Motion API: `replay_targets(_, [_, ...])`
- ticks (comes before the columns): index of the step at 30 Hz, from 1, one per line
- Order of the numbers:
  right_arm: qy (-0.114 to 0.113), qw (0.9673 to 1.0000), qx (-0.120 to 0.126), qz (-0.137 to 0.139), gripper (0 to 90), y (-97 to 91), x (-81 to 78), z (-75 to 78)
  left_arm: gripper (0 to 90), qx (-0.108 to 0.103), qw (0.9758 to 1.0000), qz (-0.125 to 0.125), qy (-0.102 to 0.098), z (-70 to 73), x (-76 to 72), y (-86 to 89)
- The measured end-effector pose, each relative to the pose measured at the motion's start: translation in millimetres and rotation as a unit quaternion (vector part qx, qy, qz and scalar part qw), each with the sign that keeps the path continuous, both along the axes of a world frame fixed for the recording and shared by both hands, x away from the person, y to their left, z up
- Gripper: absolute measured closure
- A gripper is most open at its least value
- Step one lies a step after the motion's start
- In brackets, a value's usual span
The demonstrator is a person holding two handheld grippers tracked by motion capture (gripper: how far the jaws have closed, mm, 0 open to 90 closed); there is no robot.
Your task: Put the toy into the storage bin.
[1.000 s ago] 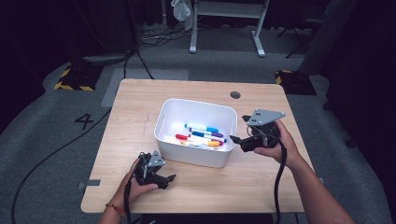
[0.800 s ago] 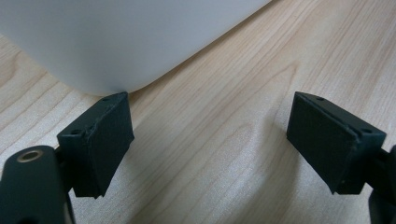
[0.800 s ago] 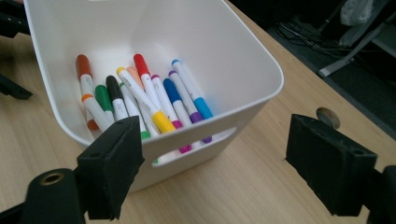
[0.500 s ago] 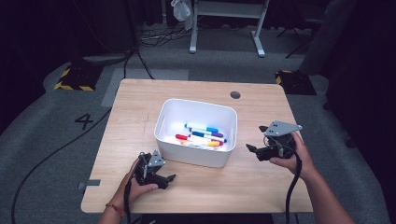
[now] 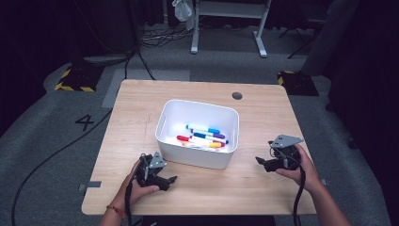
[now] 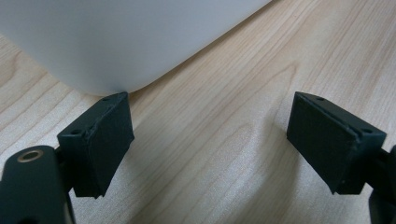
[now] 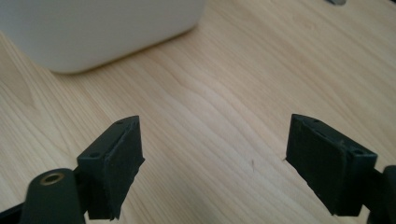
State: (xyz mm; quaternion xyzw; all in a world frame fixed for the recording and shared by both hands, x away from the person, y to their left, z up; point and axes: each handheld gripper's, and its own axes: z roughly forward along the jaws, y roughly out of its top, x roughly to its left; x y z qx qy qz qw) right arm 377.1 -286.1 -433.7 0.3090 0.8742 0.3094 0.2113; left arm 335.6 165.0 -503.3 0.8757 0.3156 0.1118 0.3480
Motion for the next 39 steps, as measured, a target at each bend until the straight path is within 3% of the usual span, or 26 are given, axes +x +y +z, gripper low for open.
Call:
replay_targets(14, [0.024,0.9994,0.001,-0.027,18.2,-36.6,-8.8,-34.2,14.5,0.000,1.0000,0.000,0.000,0.0,0.1,0.1])
replay_targets(24, [0.038,0.9974,0.026,-0.056,17.9,-68.5,-23.1,-53.8,14.4,0.000,1.0000,-0.001,0.001,0.0,0.2,0.1])
replay_targets(29, [0.053,0.9929,0.067,-0.082,15.2,-92.7,-31.7,-64.6,14.3,0.000,1.0000,-0.001,0.001,0.0,0.3,0.2])
replay_targets(31, [0.033,0.9909,0.088,-0.096,15.2,-101.1,-36.3,-69.3,14.3,0.000,1.0000,-0.001,0.001,0.0,0.2,0.1])
replay_targets(33, [0.030,0.9902,0.090,-0.103,15.1,-103.7,-38.1,-69.9,14.3,0.000,1.0000,-0.001,0.001,0.0,0.3,0.1])
replay_targets(37, [0.025,0.9847,0.091,-0.146,15.2,-117.6,-44.4,-70.0,14.3,0.000,1.0000,-0.002,0.001,0.0,0.3,0.2])
replay_targets(38, [0.023,0.9818,0.092,-0.164,15.2,-122.0,-46.5,-69.9,14.3,0.000,1.0000,-0.002,0.001,0.0,0.5,0.2])
replay_targets(39, [0.023,0.9814,0.092,-0.167,15.2,-123.4,-47.3,-70.0,14.1,0.000,1.0000,-0.002,0.001,0.1,0.6,0.3])
